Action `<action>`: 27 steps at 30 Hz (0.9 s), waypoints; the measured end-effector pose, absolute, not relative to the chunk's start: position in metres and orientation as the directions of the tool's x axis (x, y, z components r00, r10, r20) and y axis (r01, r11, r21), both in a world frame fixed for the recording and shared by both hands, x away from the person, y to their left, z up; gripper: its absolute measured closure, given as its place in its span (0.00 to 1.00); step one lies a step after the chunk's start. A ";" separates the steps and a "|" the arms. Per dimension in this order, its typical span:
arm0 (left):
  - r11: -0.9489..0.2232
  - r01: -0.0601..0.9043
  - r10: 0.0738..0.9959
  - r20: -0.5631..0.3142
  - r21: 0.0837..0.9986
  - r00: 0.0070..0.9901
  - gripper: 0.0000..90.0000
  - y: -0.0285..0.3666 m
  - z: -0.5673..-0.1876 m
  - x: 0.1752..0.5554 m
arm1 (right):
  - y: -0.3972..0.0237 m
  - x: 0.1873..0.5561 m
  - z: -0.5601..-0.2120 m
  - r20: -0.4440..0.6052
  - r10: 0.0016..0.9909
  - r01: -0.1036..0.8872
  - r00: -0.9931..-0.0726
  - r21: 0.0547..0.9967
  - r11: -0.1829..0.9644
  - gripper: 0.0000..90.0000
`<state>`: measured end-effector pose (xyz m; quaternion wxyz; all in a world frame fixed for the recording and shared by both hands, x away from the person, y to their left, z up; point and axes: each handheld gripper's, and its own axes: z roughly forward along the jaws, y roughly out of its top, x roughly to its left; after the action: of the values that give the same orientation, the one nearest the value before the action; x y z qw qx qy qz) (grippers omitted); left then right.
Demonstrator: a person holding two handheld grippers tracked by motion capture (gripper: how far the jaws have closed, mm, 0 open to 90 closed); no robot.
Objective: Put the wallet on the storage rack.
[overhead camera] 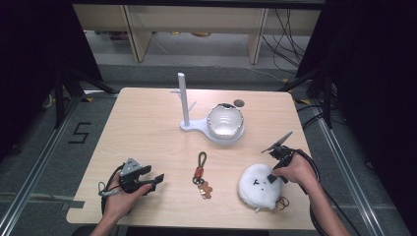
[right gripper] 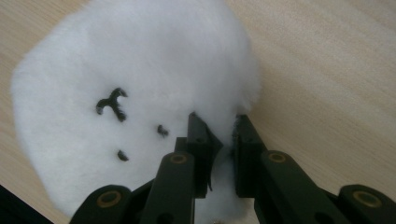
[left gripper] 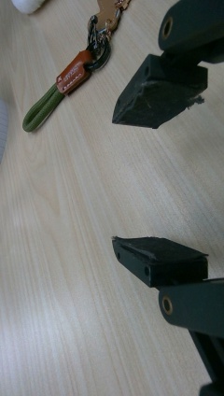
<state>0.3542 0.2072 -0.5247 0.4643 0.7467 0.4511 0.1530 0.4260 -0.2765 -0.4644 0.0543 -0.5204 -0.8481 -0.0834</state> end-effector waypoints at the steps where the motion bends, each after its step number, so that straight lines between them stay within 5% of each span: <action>1: -0.161 0.532 0.816 -0.191 0.831 0.546 0.37 0.207 -0.525 0.354 | -0.275 0.423 -0.462 0.167 0.881 0.897 -0.442 0.096 0.432 0.90; 27: -0.167 0.535 0.827 -0.178 0.828 0.533 0.37 0.208 -0.524 0.352 | -0.262 0.414 -0.377 -0.049 0.857 0.757 -0.514 0.444 0.479 0.91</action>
<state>0.3521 0.2076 -0.5240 0.4569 0.7469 0.4558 0.1599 0.4143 -0.2617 -0.3771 -0.1331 -0.4748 -0.8497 -0.1867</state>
